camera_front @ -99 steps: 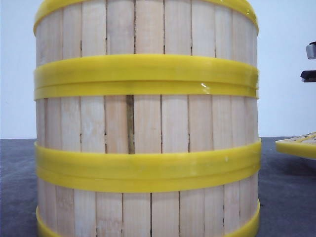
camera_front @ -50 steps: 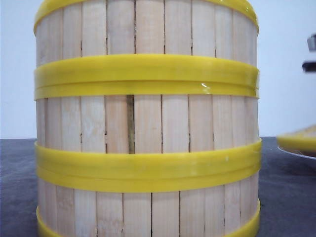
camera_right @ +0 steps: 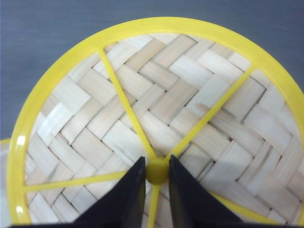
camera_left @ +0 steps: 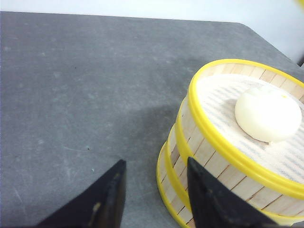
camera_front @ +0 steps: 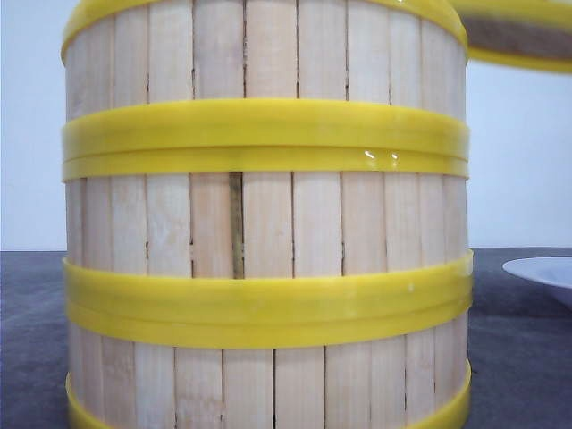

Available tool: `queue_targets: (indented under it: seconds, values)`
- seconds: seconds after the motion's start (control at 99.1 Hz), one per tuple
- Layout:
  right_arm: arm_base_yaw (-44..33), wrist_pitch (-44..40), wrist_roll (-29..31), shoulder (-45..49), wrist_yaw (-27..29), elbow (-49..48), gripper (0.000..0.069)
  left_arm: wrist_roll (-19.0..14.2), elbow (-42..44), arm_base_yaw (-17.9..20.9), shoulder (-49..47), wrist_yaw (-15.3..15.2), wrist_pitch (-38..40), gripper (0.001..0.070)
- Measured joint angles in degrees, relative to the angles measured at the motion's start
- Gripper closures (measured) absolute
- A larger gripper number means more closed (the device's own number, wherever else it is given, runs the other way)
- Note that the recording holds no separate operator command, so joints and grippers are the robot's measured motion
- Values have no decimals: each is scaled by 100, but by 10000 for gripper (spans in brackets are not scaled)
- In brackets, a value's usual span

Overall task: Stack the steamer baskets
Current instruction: 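Grasp the lid hub with the right gripper and lift it over the stack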

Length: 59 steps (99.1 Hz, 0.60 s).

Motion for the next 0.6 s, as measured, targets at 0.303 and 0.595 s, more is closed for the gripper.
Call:
queue_targets:
  seconds: [0.303, 0.595]
  values:
    - [1950, -201, 7, 122, 44, 415, 636, -2, 0, 0, 0, 0, 76, 477]
    - [3287, -203, 7, 654, 1263, 431, 636, 0, 0, 0, 0, 0, 103, 477]
